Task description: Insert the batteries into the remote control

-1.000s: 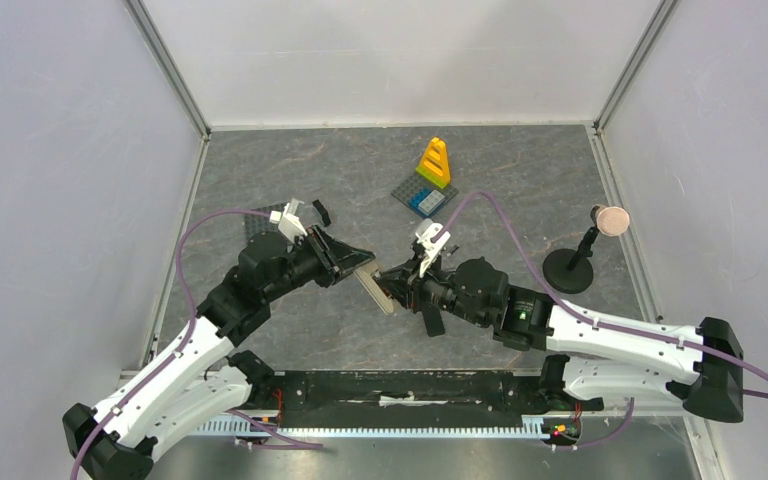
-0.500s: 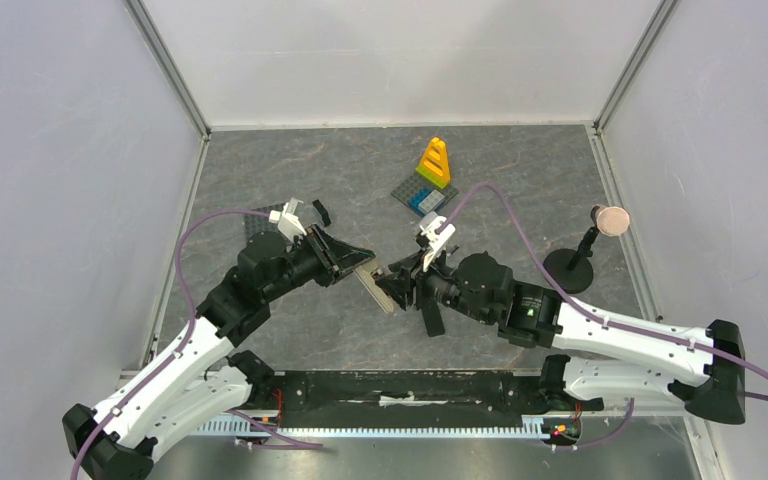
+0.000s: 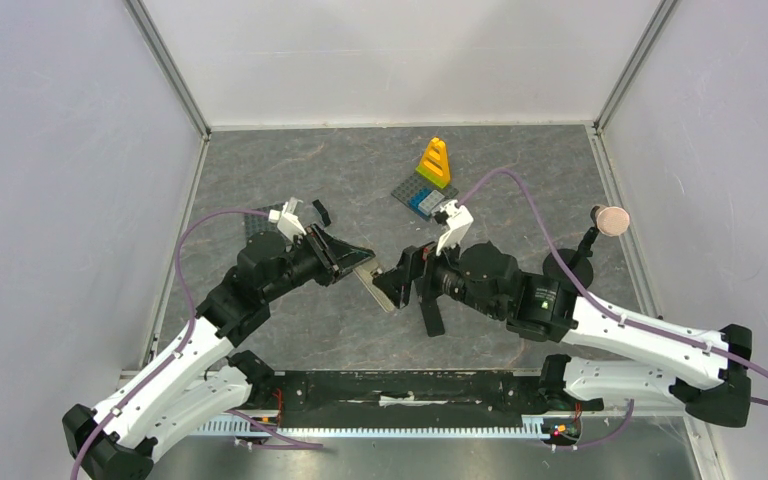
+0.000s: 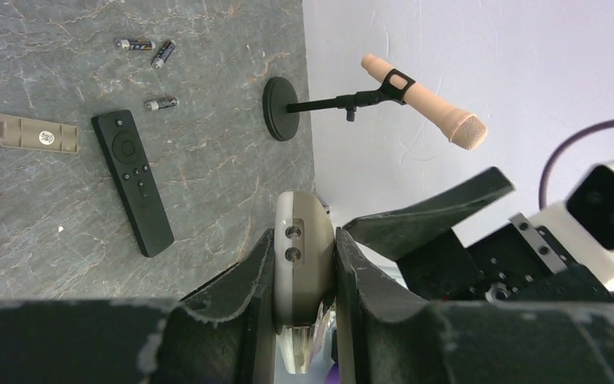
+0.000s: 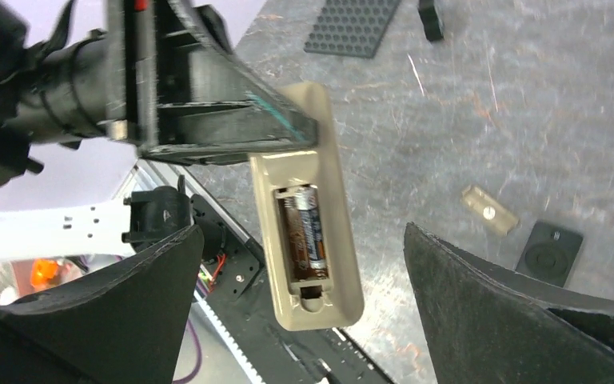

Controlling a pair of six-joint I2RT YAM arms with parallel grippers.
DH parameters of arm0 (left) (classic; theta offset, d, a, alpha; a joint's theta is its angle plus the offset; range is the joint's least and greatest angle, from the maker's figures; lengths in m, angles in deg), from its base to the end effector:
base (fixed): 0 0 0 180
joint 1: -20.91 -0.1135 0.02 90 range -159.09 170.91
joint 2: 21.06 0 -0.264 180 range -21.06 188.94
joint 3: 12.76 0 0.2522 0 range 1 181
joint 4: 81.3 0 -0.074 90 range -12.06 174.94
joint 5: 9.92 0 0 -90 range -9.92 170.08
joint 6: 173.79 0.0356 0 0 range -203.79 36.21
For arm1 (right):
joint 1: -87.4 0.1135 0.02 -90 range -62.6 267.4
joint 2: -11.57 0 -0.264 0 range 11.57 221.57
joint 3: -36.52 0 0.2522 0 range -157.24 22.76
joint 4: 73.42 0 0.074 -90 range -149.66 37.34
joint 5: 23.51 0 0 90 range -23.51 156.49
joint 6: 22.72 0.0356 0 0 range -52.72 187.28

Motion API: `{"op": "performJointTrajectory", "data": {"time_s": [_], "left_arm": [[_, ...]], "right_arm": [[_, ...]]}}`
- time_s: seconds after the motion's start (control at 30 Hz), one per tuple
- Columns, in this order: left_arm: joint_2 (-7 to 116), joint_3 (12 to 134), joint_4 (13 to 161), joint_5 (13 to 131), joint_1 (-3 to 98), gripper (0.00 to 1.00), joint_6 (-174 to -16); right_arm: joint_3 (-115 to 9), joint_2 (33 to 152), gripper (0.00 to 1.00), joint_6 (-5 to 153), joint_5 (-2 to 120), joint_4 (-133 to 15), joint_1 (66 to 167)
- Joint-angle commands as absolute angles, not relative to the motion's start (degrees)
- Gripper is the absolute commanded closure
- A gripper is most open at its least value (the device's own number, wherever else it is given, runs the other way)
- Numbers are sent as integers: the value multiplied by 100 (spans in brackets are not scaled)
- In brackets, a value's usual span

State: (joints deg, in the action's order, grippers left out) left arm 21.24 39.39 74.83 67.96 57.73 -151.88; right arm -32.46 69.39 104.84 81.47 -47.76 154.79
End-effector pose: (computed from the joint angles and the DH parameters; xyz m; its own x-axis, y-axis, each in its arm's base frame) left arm 0.1386 -0.1131 0.3080 -0.7673 -0.5587 -0.3148 0.0996 0.3812 -0.9191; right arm 0.0976 0.2104 0.3586 -0.5613 0.1840 -0.8069 -0.5720 0.6184 0.5389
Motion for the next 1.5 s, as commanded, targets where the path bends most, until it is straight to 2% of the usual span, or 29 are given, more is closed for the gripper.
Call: {"op": "performJointTrajectory", "data": {"time_s": [0.0, 0.3, 0.73, 1.03, 1.47], "left_arm": [[2025, 3988, 7897, 6941, 5758, 98, -15021], [1938, 3705, 8388, 7031, 5757, 98, -15295], [1698, 3442, 8727, 7222, 5756, 98, -15416], [1633, 3373, 8731, 7119, 5756, 98, -15182], [1653, 3491, 8981, 6549, 5756, 98, -14439]], "right_arm": [[-3225, 6853, 2, 11923, 8380, -4320, 15248], [-2336, 6412, 2, 13878, 8067, -4983, 14898], [-1345, 6388, 2, 15380, 7457, -6778, 14888], [-1331, 6876, 2, 15887, 6993, -7330, 14883], [-1127, 6865, 2, 15997, 7110, -7694, 14797]]}}
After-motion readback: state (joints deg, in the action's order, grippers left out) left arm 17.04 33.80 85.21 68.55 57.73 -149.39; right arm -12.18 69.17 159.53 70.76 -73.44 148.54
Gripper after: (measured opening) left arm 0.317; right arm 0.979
